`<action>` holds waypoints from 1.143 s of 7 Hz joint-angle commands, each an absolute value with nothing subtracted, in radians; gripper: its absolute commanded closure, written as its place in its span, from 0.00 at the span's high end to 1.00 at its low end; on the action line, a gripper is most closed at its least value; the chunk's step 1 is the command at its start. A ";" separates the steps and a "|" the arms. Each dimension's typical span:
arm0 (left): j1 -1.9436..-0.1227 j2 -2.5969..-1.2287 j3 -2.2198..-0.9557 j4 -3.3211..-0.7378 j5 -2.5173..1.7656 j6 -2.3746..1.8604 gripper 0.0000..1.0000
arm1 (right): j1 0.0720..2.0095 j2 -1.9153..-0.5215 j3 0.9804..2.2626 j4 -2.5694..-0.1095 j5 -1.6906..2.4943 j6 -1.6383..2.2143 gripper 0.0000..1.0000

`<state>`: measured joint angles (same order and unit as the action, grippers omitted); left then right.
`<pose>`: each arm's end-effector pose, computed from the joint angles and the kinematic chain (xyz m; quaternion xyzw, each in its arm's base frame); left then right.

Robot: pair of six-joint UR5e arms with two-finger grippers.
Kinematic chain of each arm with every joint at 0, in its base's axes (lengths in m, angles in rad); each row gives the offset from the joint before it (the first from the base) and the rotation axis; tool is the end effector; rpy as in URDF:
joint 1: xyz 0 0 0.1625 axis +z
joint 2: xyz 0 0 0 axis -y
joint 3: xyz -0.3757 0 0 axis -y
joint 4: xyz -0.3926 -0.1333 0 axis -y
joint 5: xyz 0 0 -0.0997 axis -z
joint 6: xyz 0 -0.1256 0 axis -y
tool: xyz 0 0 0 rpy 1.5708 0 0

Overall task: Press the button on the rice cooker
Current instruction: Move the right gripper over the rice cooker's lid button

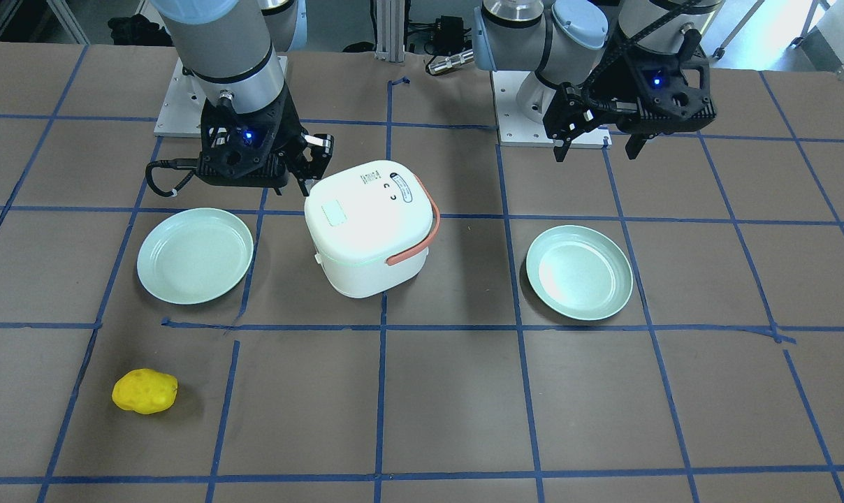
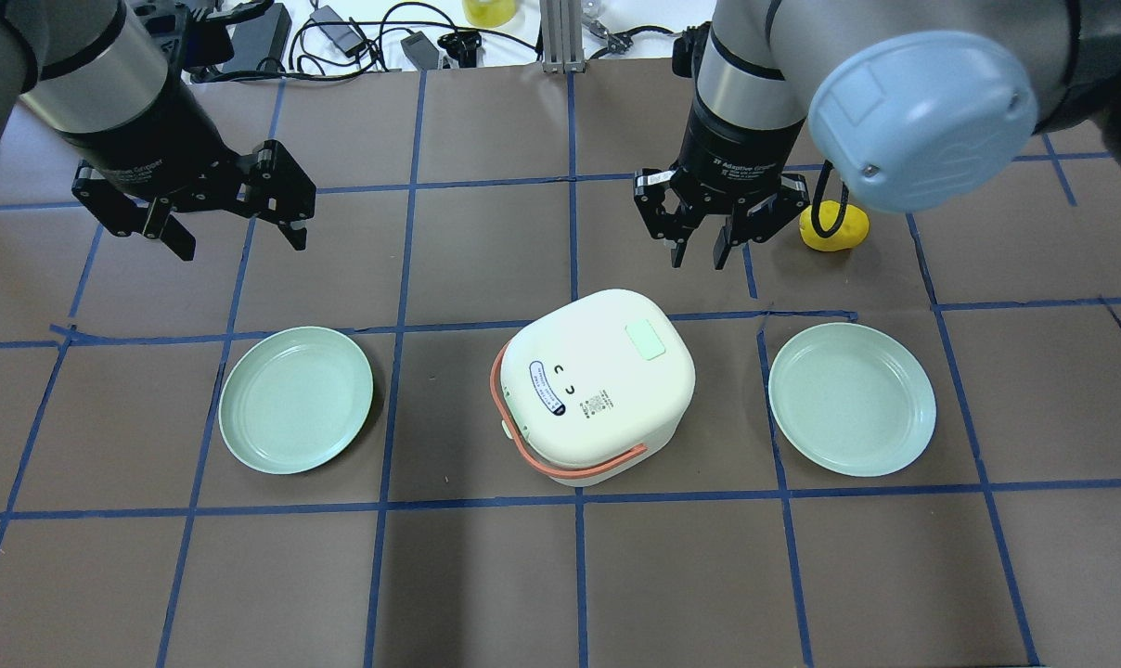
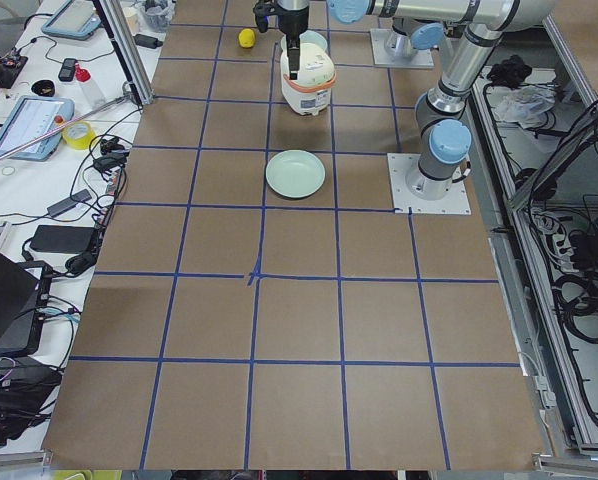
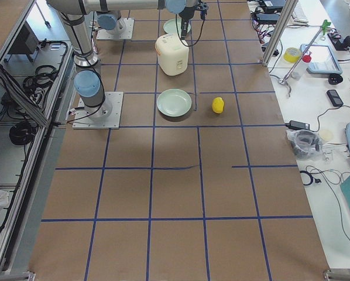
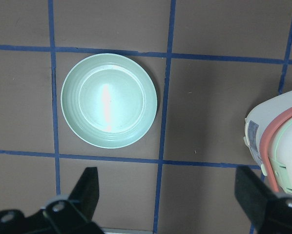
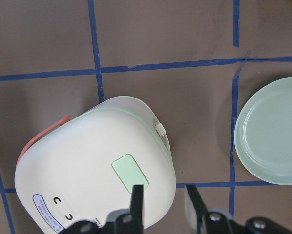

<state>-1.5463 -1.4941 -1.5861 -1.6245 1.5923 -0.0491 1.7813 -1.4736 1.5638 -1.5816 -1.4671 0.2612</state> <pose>-0.1192 -0.4668 0.4364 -0.0368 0.9993 -0.0040 0.0107 0.2511 -0.4750 0.3686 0.0273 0.9975 0.0506 0.0411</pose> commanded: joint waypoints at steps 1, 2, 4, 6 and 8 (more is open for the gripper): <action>-1.546 -1.494 -1.586 -1.624 1.592 -0.049 1.00 | 1.793 -1.465 1.597 -1.597 -1.425 0.265 0.19; -1.546 -1.494 -1.586 -1.624 1.592 -0.049 1.00 | 1.799 -1.448 1.598 -1.597 -1.424 0.265 0.16; -1.546 -1.494 -1.586 -1.624 1.592 -0.049 1.00 | 1.815 -1.422 1.609 -1.621 -1.422 0.265 0.14; -1.546 -1.494 -1.586 -1.624 1.592 -0.049 1.00 | 1.816 -1.404 1.640 -1.652 -1.387 0.264 0.14; -1.546 -1.494 -1.586 -1.624 1.592 -0.049 1.00 | 1.816 -1.402 1.667 -1.658 -1.388 0.264 0.13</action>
